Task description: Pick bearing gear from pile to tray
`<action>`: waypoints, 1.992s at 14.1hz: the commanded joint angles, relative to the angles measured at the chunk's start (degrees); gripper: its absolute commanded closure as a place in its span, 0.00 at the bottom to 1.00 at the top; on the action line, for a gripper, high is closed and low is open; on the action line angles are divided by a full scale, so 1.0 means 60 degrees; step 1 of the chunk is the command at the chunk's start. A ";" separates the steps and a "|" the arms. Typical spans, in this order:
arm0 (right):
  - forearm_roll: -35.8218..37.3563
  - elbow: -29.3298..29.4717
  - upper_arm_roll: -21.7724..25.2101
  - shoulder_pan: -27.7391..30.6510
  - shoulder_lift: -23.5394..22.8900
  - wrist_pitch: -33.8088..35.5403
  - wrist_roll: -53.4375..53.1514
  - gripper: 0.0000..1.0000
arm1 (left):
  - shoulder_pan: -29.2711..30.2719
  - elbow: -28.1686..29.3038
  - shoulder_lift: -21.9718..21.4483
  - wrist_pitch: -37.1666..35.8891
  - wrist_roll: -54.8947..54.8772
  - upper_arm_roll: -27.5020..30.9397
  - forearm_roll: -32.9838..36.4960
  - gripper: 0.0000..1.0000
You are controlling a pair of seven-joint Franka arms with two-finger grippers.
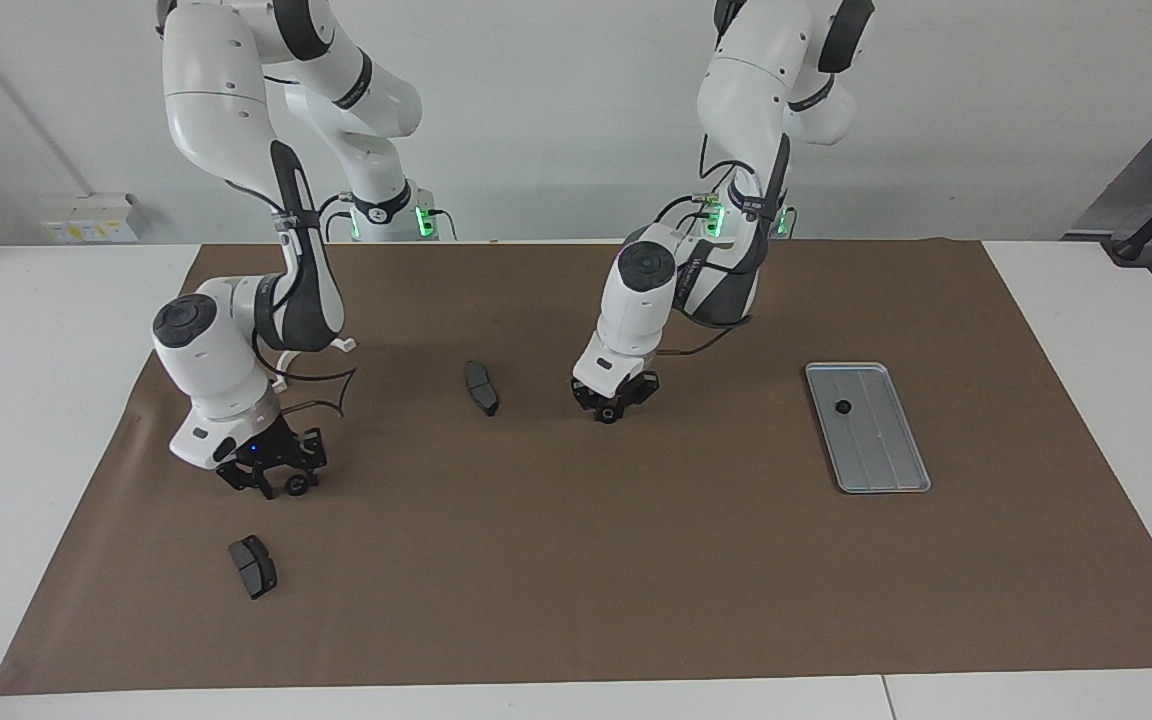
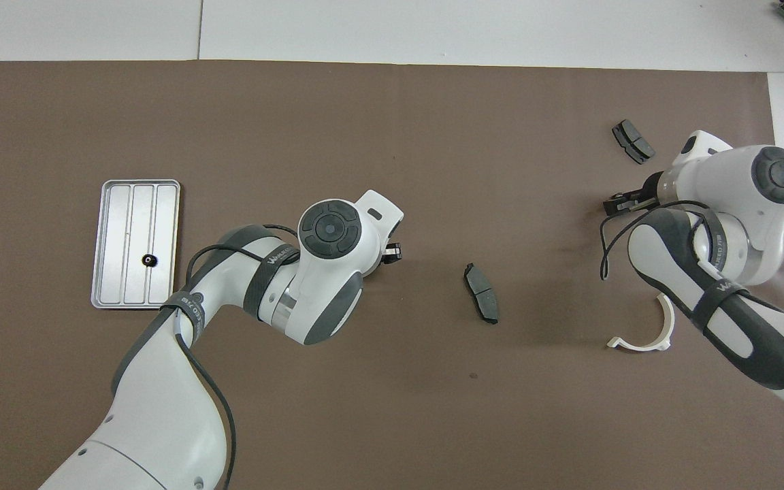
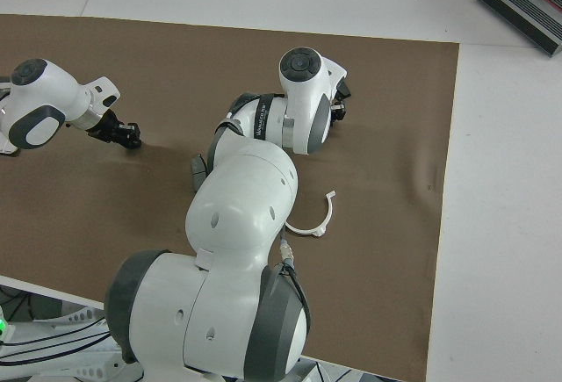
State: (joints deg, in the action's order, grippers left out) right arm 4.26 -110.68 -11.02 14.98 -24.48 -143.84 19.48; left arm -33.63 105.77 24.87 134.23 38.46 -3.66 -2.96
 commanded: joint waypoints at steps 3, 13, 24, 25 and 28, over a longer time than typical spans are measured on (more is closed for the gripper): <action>-0.0300 -0.0099 -0.0142 0.0081 -0.0081 -0.0182 0.0226 0.59 | 0.0052 -0.0792 -0.0014 -0.1287 0.0064 0.0142 0.0432 1.00; -0.0374 0.0178 -0.0346 -0.0022 0.0328 0.0606 -0.0577 1.00 | 0.3154 -0.0433 -0.1139 -0.2948 -0.4558 0.0098 0.0566 1.00; -0.0359 0.1527 -0.0581 -0.3093 0.1047 0.2602 -0.6929 1.00 | 0.6556 0.1572 -0.1829 -0.1401 -1.0804 0.0127 0.0478 1.00; -0.0301 0.1542 -0.0581 -0.3504 0.1018 0.2544 -0.7822 1.00 | 0.6600 0.1895 -0.1902 -0.1077 -1.0921 0.0127 0.0478 1.00; -0.0227 0.1556 -0.0581 -0.4619 0.0828 0.2163 -0.9833 1.00 | 0.6761 0.2016 -0.1962 -0.1030 -1.1098 0.0142 0.0478 1.00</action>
State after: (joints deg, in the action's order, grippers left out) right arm 3.32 -102.21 -14.58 -10.27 -18.05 -129.49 -33.71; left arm 5.54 114.92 15.95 126.64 -26.49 -2.32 0.09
